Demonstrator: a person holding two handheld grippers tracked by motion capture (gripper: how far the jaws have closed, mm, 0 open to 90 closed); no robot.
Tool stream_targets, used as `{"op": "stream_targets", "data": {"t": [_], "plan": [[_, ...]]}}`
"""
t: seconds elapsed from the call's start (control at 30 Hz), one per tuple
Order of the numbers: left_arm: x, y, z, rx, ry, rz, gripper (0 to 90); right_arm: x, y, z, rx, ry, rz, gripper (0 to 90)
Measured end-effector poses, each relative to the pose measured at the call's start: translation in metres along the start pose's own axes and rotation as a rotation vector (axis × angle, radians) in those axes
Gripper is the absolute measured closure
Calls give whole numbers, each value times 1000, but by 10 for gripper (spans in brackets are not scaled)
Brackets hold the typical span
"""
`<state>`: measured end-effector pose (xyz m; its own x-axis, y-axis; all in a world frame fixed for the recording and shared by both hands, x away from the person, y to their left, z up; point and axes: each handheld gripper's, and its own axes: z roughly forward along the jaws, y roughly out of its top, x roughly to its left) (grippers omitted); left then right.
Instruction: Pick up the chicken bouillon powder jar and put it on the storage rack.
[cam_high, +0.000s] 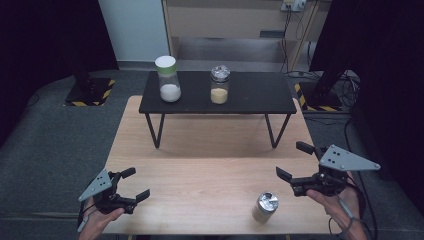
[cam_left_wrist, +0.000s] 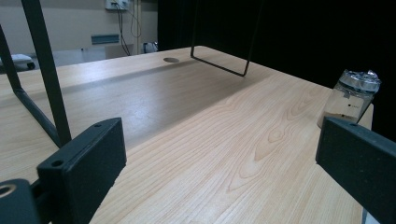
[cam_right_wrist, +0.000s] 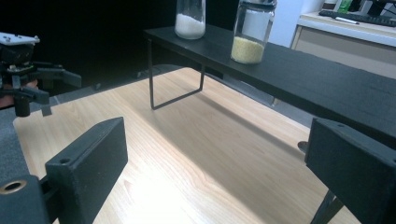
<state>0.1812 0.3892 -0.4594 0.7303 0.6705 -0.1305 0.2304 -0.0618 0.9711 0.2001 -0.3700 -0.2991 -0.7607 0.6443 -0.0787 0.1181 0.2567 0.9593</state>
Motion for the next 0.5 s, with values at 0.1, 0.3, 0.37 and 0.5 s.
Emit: {"op": "stream_targets", "data": {"t": [0.1,0.3,0.37,0.5], "plan": [[0,0,0,-2,0,0,4,1,-7,-3,-1,3,8,63],[0,0,0,-1,1,2,4,8,-19,-10,14,-5,13,63],[0,0,-1,-1,1,3,4,9,-25,-11,19,-1,23,63],[0,0,-1,0,2,3,5,10,-37,-14,31,-1,41,63]]}}
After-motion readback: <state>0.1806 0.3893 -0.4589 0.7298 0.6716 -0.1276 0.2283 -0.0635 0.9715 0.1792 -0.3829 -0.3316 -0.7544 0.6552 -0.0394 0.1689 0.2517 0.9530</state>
